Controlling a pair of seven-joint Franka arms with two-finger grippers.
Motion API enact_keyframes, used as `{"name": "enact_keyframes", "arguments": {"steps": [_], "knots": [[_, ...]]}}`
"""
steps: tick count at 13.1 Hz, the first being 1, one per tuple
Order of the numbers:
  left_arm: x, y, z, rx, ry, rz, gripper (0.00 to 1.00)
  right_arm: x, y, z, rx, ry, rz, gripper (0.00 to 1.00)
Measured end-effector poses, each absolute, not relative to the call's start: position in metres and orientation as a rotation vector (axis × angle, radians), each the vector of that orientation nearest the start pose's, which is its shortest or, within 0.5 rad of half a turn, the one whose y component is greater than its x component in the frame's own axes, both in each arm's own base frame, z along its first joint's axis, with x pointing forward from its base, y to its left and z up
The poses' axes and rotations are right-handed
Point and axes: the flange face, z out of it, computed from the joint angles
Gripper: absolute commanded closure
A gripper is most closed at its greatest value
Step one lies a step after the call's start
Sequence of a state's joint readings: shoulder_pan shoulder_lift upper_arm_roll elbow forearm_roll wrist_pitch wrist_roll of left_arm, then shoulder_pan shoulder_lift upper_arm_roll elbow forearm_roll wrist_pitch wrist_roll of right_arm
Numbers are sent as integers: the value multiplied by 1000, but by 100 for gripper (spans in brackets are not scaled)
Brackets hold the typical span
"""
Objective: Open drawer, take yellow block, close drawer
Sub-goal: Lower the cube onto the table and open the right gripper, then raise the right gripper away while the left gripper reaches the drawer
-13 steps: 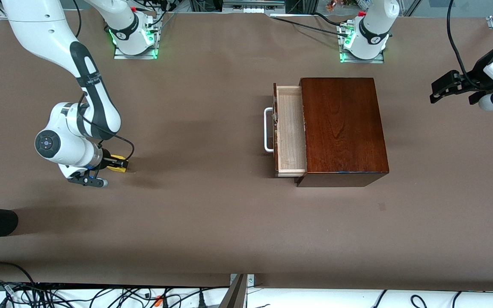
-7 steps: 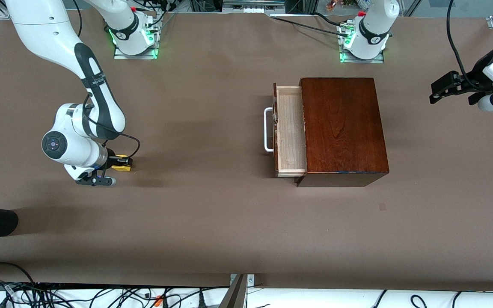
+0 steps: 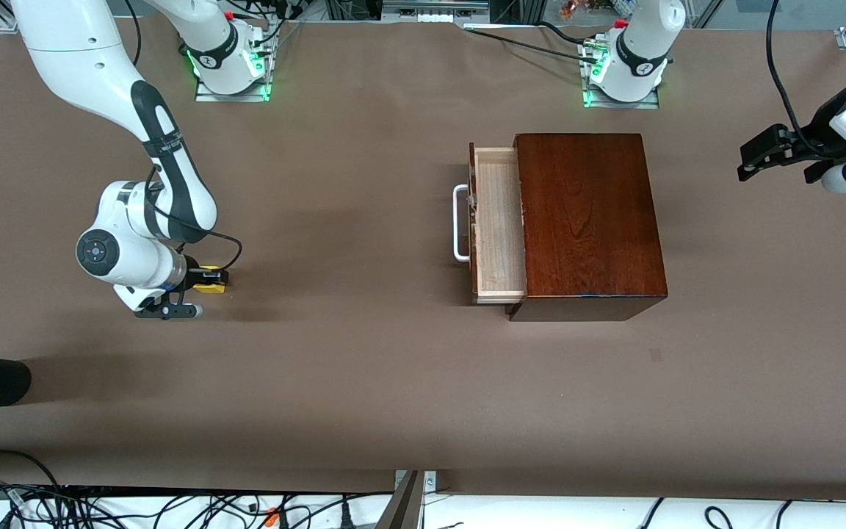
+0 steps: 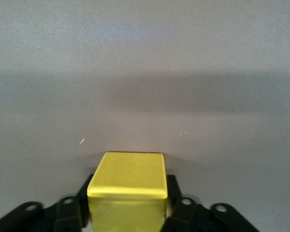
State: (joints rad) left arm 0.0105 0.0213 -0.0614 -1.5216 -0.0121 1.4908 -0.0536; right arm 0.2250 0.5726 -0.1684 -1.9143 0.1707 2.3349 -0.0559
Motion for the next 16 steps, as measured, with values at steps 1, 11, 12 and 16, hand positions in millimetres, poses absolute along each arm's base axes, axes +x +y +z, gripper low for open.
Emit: {"name": "enact_keyframes", "arguments": {"steps": [1, 11, 12, 16], "knots": [[552, -29, 629, -3151, -4, 82, 0, 614, 41, 188, -3112, -11, 203, 0], [552, -28, 629, -3151, -6, 81, 0, 636, 26, 412, -3095, -6, 394, 0], [552, -28, 629, -3151, -6, 81, 0, 633, 26, 434, -3128, 26, 396, 0], [552, -28, 630, -3151, -6, 80, 0, 605, 29, 502, -3146, 69, 386, 0]]}}
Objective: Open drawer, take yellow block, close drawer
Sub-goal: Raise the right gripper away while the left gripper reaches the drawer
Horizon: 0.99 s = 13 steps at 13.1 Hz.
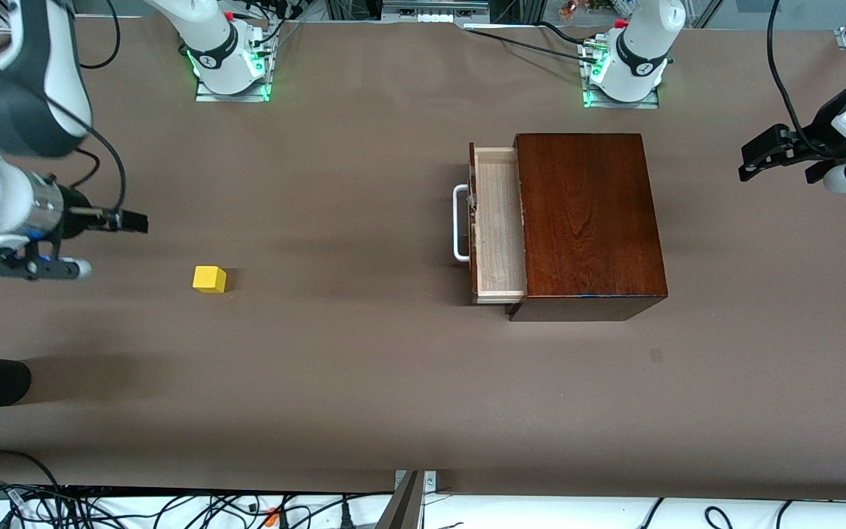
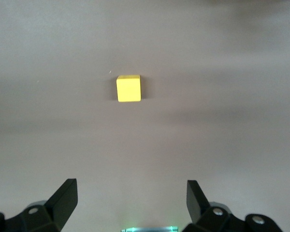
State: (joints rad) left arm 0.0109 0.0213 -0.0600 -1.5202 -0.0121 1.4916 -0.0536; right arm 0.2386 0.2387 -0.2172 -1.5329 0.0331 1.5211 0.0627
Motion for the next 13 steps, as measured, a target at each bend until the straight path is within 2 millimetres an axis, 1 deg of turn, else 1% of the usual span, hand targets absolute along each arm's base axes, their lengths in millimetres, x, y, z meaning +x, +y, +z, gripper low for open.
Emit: {"name": "enact_keyframes", "arguments": {"steps": [1, 2, 3, 5, 9, 11, 13], "knots": [[552, -28, 630, -3151, -6, 79, 0, 600, 28, 508, -3141, 68, 398, 0], [552, -28, 630, -3151, -6, 79, 0, 596, 27, 507, -3138, 69, 407, 0], [552, -28, 630, -3151, -6, 79, 0, 592, 26, 503, -3134, 70, 424, 0], [552, -28, 630, -3151, -4, 79, 0, 584, 24, 491, -3126, 74, 459, 0], [552, -28, 630, -3151, -3, 79, 0, 577, 19, 458, -3125, 85, 425, 0], [552, -28, 630, -3151, -3, 79, 0, 572, 16, 455, -3124, 89, 391, 0], [552, -28, 630, -3151, -3, 79, 0, 562, 14, 459, -3120, 89, 351, 0]]}}
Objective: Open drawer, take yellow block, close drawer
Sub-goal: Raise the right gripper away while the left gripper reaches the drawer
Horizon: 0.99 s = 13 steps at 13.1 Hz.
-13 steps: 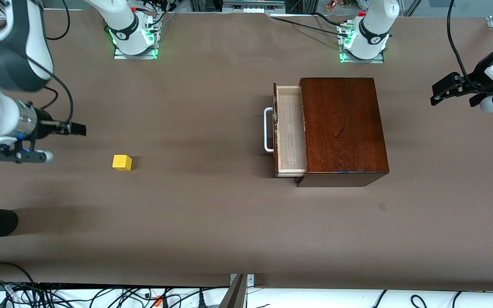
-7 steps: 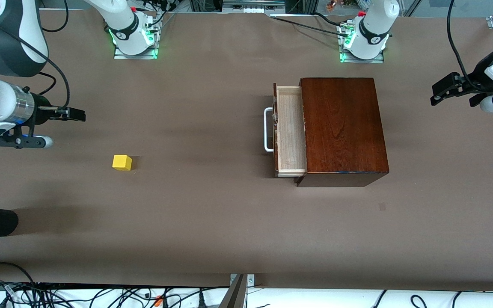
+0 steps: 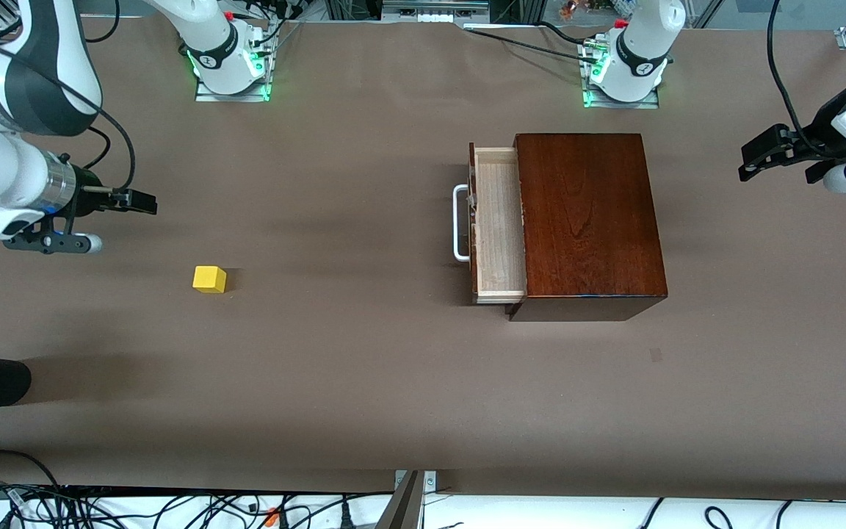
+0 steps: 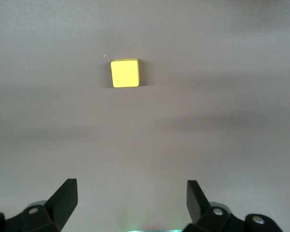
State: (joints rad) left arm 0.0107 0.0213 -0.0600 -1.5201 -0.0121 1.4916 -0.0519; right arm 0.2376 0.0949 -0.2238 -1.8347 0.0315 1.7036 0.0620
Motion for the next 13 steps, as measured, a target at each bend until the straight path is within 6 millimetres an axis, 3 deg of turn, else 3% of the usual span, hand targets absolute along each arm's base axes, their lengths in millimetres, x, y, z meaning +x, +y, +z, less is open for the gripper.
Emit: {"name": "enact_keyframes", "arguments": {"steps": [3, 10, 12, 13], "knots": [[552, -28, 630, -3151, -3, 79, 0, 553, 9, 468, -3117, 95, 321, 0], [553, -30, 629, -3151, 1, 81, 0, 555, 0, 474, -3105, 109, 293, 0], [555, -43, 621, -3165, 57, 111, 0, 556, 1, 483, -3113, 101, 268, 0], [557, -61, 611, -3188, 164, 147, 0, 558, 2, 493, -3118, 98, 242, 0]]}}
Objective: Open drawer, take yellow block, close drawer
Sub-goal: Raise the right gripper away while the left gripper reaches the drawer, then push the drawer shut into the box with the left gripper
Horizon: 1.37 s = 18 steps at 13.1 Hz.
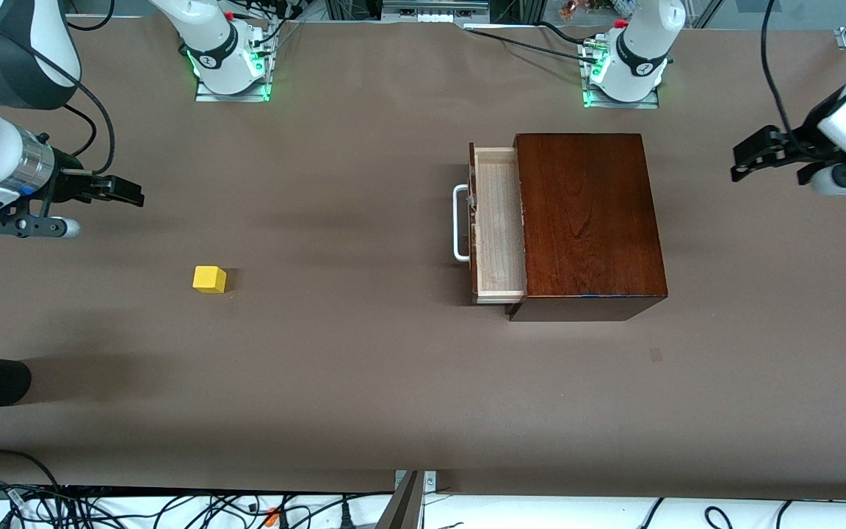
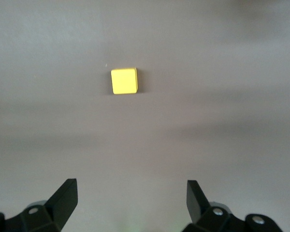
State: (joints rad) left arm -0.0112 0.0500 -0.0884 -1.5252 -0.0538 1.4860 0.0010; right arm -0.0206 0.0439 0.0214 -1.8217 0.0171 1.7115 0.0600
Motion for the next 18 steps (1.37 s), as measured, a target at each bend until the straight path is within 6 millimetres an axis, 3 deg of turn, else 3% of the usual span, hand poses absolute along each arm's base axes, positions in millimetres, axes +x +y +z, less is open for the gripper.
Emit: {"name": "enact_keyframes", "arguments": {"steps": [2, 5, 9, 12, 14, 16, 18], "knots": [[567, -110, 575, -3179, 447, 250, 0, 561, 3, 520, -3125, 91, 210, 0], [567, -190, 521, -3116, 809, 396, 0, 563, 2, 537, -3128, 93, 180, 0], [532, -322, 474, -2948, 1384, 431, 0, 558, 1, 568, -3127, 96, 212, 0], [502, -414, 438, -2820, 1708, 305, 0, 553, 1, 582, -3126, 95, 247, 0], [505, -442, 418, -2689, 1970, 136, 0, 553, 0, 589, -3126, 100, 234, 0], [519, -450, 391, -2518, 2206, 7, 0, 553, -6, 594, -3126, 117, 219, 0], [524, -456, 363, -2402, 2335, -17, 0, 555, -10, 595, -3126, 129, 197, 0]]}}
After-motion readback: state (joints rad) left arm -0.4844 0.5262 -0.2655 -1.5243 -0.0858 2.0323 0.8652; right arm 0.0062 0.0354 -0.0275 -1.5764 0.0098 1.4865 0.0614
